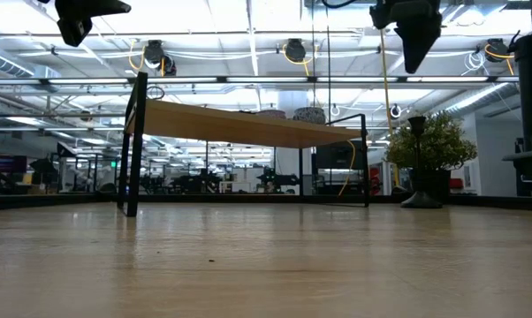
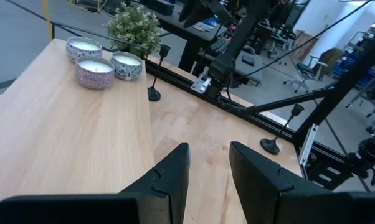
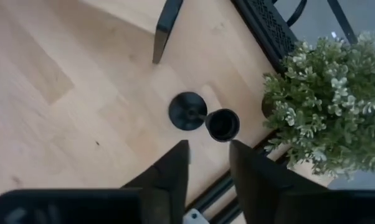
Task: Pick & Place candle stick holders
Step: Put the top black candle holder on the shelf
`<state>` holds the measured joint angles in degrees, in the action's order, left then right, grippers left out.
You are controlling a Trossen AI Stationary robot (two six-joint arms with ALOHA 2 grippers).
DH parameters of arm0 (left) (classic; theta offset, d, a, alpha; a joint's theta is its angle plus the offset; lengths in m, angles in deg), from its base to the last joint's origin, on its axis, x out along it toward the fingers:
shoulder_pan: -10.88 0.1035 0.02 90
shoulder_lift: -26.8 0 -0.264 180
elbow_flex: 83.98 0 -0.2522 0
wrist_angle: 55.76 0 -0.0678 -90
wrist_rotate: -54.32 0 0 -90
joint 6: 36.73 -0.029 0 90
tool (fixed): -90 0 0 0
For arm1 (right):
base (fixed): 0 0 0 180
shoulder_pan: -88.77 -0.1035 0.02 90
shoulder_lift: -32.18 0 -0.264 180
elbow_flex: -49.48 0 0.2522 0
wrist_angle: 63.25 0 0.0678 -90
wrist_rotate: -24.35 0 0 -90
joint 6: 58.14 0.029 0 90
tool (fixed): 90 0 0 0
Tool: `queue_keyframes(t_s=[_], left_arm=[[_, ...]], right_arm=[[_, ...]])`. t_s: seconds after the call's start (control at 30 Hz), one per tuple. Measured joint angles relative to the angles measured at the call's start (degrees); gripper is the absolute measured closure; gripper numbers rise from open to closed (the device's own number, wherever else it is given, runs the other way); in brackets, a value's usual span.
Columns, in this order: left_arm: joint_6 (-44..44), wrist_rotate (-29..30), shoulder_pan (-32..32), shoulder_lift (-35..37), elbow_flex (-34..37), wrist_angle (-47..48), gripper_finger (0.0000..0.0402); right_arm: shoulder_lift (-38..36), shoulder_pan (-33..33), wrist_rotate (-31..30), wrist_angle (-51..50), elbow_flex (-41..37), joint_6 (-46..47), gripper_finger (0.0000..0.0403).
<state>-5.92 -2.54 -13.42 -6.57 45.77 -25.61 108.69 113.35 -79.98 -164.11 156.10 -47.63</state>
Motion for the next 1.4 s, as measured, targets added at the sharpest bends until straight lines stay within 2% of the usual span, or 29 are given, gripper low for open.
queue_keyframes(t_s=[0.17,0.33,0.6,0.77,1.4], left_arm=[[0.17,0.45,0.00,0.01,0.00,-0.02,0.0279],[0.17,0.48,0.00,0.00,0.00,-0.02,0.0279],[-0.09,1.65,0.00,0.00,0.00,0.00,0.0279],[-0.04,1.65,0.00,-0.01,0.00,0.00,0.0279],[-0.60,2.00,0.00,0.01,0.00,0.04,0.0279]], right_arm=[[0.00,0.02,0.01,-2.92,0.00,-2.78,0.0236],[-0.37,0.05,2.68,-2.84,-2.27,-5.05,0.0210],[-0.61,0.07,2.40,-2.63,-10.15,-6.84,0.0210],[-0.61,0.07,2.34,1.57,-13.71,-8.29,0.0206],[-3.73,0.09,2.15,6.85,-14.93,-11.12,0.0201]])
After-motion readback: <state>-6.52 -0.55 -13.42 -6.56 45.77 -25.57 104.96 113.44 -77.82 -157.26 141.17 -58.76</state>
